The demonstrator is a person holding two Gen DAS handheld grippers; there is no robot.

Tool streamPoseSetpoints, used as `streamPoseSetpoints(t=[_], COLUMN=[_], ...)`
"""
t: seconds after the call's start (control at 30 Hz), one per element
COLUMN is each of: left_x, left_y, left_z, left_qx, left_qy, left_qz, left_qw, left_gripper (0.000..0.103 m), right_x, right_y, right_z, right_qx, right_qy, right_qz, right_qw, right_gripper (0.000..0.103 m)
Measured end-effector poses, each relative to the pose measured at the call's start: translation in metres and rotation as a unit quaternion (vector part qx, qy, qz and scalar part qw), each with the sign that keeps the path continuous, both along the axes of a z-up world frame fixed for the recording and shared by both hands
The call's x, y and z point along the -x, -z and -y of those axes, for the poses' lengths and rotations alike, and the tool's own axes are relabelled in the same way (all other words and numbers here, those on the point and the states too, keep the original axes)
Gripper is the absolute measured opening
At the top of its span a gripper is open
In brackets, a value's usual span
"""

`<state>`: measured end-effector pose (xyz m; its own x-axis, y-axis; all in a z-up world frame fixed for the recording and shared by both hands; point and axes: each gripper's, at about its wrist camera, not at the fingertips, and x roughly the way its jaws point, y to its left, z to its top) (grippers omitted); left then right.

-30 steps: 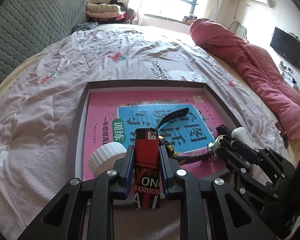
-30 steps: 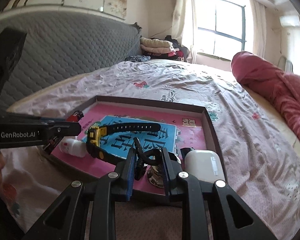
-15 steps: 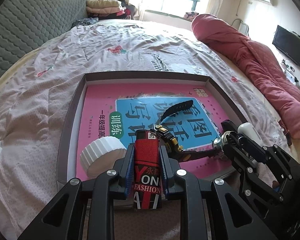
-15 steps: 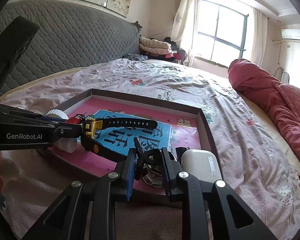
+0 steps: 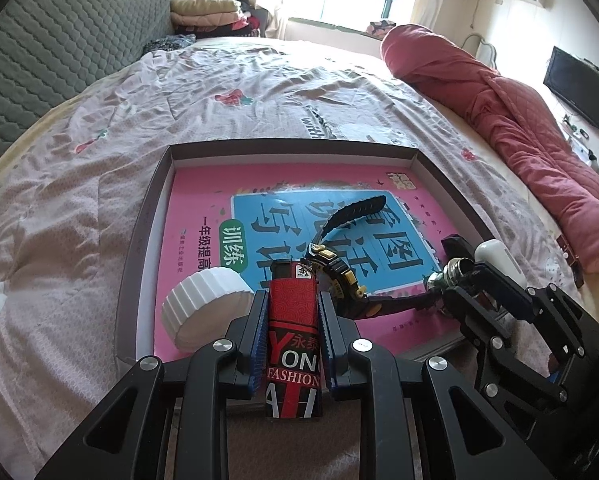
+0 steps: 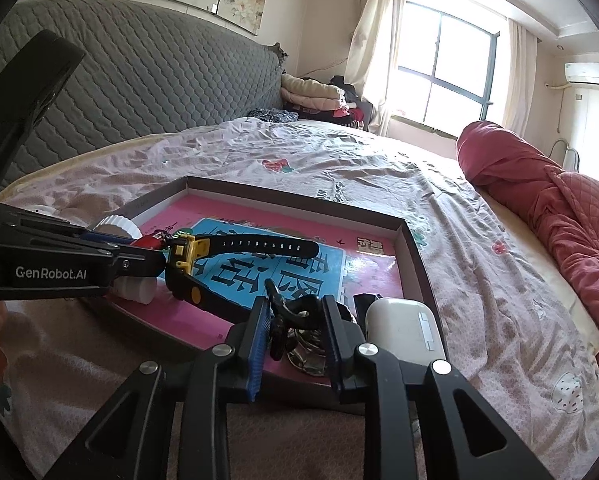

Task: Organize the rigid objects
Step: 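Lower the lighter beside the white pill bottle and open the left gripper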

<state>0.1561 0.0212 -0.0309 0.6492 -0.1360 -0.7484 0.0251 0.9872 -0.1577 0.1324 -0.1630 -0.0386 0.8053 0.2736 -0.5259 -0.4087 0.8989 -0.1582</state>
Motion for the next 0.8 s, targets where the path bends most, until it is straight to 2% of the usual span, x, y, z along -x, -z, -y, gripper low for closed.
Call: streamPoseSetpoints(t=[0.13, 0.3, 0.4, 0.5, 0.67, 0.73, 0.8], left_x=[0.0, 0.002, 0.003, 0.005, 0.016, 0.021, 0.024], left_y=[0.0, -0.001, -0.003, -0.006, -0.014, -0.019, -0.023], left_z=[-0.001, -0.002, -0.002, -0.003, -0.005, -0.006, -0.006], left_qx=[-0.003, -0.004, 0.0, 0.0, -0.007, -0.009, -0.012], left_qy=[-0.002, -0.004, -0.003, -0.003, -0.011, -0.014, -0.015], left_qz=[-0.003, -0.003, -0.003, -0.001, 0.009, 0.013, 0.017], left_qw=[1.0, 1.0, 1.0, 1.0, 0.9999, 0.9998, 0.9997], left_gripper=[0.024, 0.027, 0.036, 0.048, 0.051, 0.059, 0.061], right_x=[0.001, 0.002, 0.004, 0.007, 0.013, 0.016, 0.019], right_y=[0.0, -0.004, -0.008, -0.012, -0.019, -0.022, -0.025], right_z=[0.001, 0.008, 0.012, 0.017, 0.02, 0.022, 0.022], right_qx=[-0.004, -0.019, -0.032, -0.041, -0.048, -0.053, -0.057], right_qy=[-0.003, -0.002, -0.001, 0.002, 0.008, 0.009, 0.012], right_qz=[-0.002, -0.005, -0.004, -0.002, 0.004, 0.004, 0.007], right_qw=[1.0, 1.0, 0.999, 0.999, 0.999, 0.999, 0.998], right_gripper=[0.039, 0.041, 0.048, 0.05, 0.05, 0.05, 0.051])
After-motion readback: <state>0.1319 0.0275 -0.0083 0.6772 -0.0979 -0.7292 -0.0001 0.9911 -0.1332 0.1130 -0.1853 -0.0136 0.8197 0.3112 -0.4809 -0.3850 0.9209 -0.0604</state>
